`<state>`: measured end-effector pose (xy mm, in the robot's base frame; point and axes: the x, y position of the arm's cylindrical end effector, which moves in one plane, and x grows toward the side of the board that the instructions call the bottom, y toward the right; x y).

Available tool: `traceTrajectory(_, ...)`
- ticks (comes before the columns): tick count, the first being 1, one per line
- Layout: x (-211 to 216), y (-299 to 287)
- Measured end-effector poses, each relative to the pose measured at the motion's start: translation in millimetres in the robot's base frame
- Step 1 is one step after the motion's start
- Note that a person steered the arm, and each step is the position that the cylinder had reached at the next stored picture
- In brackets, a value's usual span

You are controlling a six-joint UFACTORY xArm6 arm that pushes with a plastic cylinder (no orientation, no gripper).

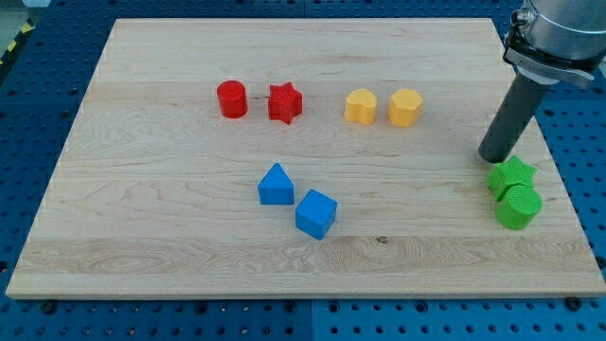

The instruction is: Move your arm closer to blue cube

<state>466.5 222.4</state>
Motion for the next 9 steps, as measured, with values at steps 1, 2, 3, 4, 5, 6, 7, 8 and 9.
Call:
traceTrajectory(1,17.4,0.0)
traceTrajectory(2,35.5,0.0)
traceTrajectory(3,44.0,0.0)
traceTrajectory(4,28.4,-20.4)
traceTrajectory(5,12.8,-73.2)
traceTrajectory(6,-2.4,-144.0)
traceTrajectory(7,-20.1,-214.2)
traceTrajectory(8,-28.6,-289.7)
traceTrajectory(9,-21.0,-352.5)
